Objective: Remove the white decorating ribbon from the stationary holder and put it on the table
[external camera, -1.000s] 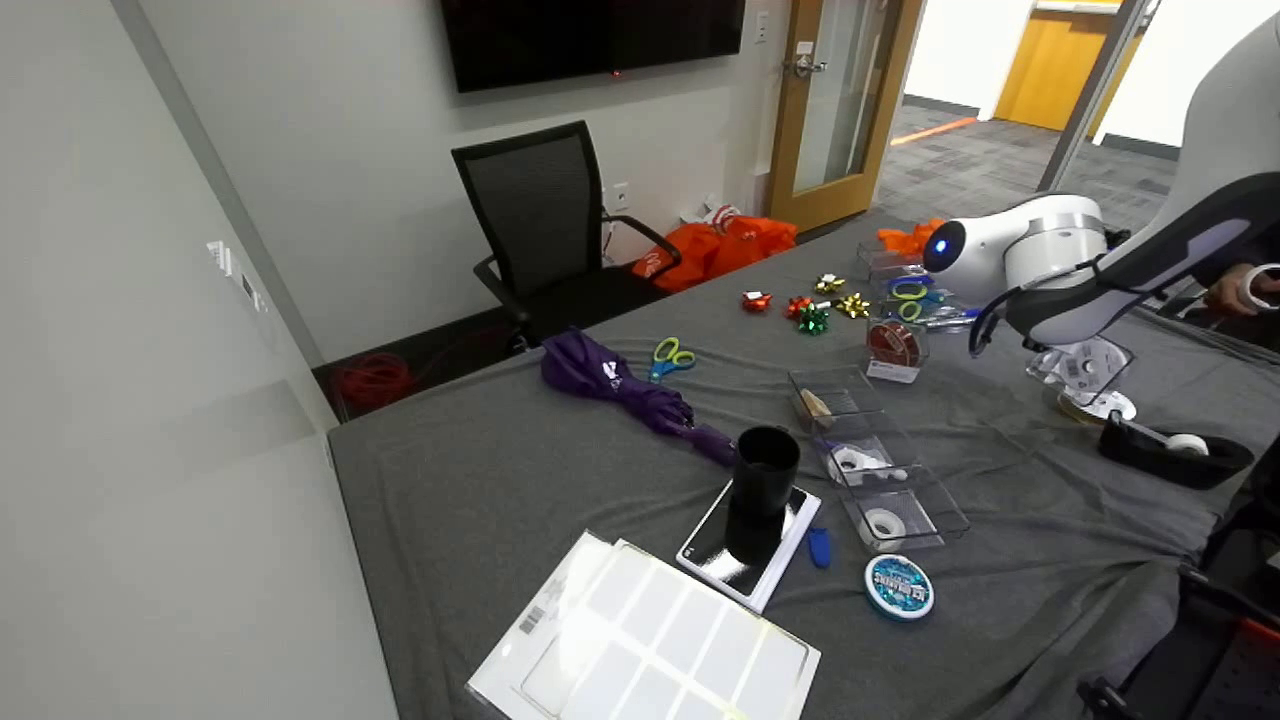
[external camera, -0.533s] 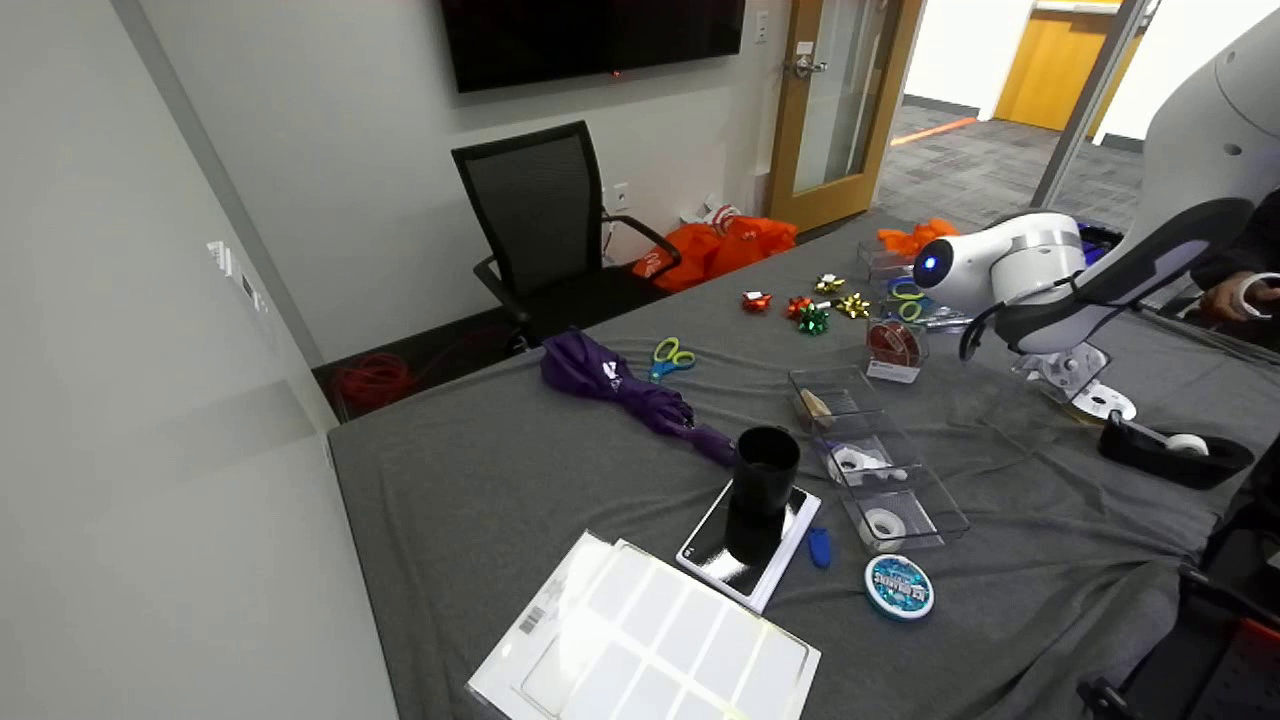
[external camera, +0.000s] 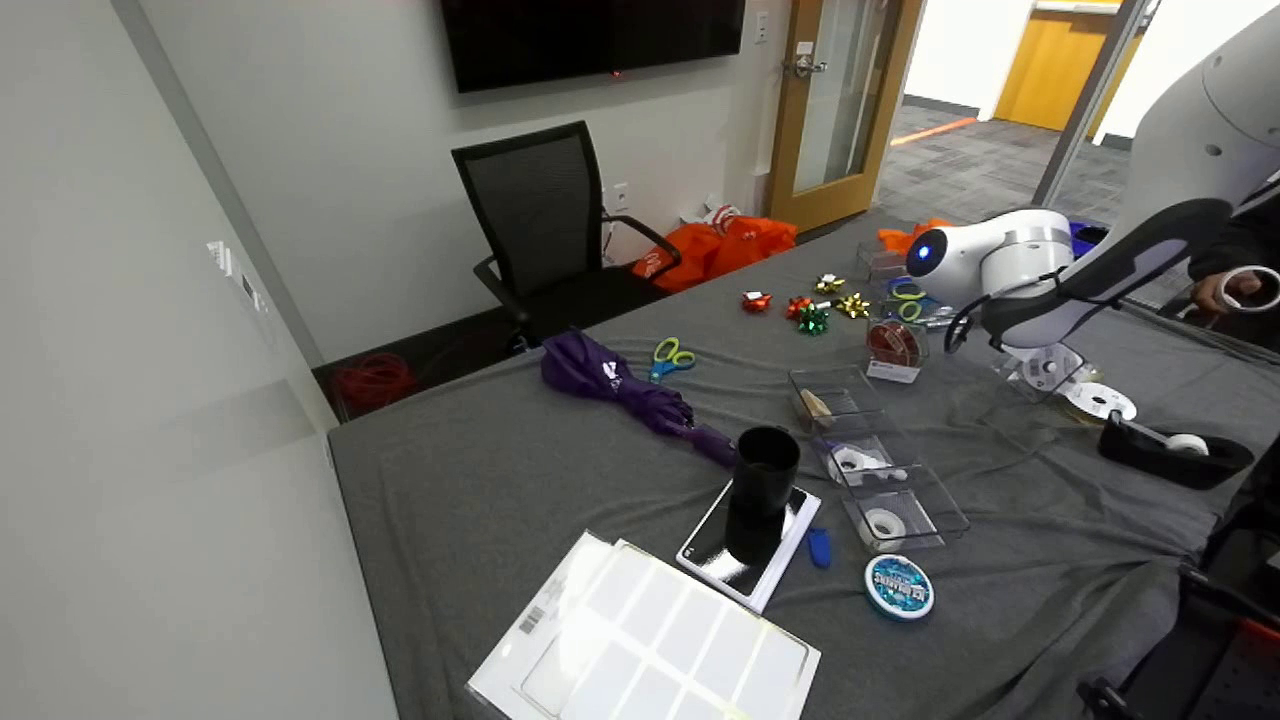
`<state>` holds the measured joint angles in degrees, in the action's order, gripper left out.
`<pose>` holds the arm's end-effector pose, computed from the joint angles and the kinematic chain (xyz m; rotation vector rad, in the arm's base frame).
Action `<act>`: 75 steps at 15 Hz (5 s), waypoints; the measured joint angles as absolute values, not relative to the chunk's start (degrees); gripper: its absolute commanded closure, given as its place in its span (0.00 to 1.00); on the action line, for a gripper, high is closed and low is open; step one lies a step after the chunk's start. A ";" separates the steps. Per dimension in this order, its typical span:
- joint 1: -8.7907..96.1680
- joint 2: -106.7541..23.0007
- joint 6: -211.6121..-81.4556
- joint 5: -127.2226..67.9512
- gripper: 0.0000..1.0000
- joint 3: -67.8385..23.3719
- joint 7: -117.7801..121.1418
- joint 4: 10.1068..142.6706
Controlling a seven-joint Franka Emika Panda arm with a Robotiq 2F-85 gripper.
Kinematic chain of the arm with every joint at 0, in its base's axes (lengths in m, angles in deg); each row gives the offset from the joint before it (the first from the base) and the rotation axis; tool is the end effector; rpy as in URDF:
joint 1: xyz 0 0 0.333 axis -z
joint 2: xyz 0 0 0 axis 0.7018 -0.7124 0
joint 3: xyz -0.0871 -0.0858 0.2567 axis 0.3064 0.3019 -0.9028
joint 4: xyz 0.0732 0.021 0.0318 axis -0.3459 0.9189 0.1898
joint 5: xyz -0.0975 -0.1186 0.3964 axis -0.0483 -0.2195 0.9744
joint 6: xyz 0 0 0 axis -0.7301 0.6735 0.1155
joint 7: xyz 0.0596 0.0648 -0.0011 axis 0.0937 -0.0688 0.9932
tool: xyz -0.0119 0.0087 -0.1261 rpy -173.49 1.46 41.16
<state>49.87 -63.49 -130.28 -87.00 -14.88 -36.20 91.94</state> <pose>0.5513 -0.2340 0.0874 2.1404 -0.2551 -0.2777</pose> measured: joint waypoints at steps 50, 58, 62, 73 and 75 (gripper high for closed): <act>64.95 -51.82 -170.38 -51.94 0.00 -9.53 13.47 107.98; 63.20 -56.96 -171.96 -51.93 0.39 -7.03 12.99 103.10; 62.88 -58.95 -171.98 -51.79 0.68 -7.04 12.98 100.80; 61.33 -56.78 -170.47 -51.64 0.99 -7.82 14.75 101.55; 58.71 -55.41 -167.73 -53.25 0.99 -6.39 13.79 102.63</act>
<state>58.71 -55.41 -167.73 -53.25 -6.39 13.79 102.63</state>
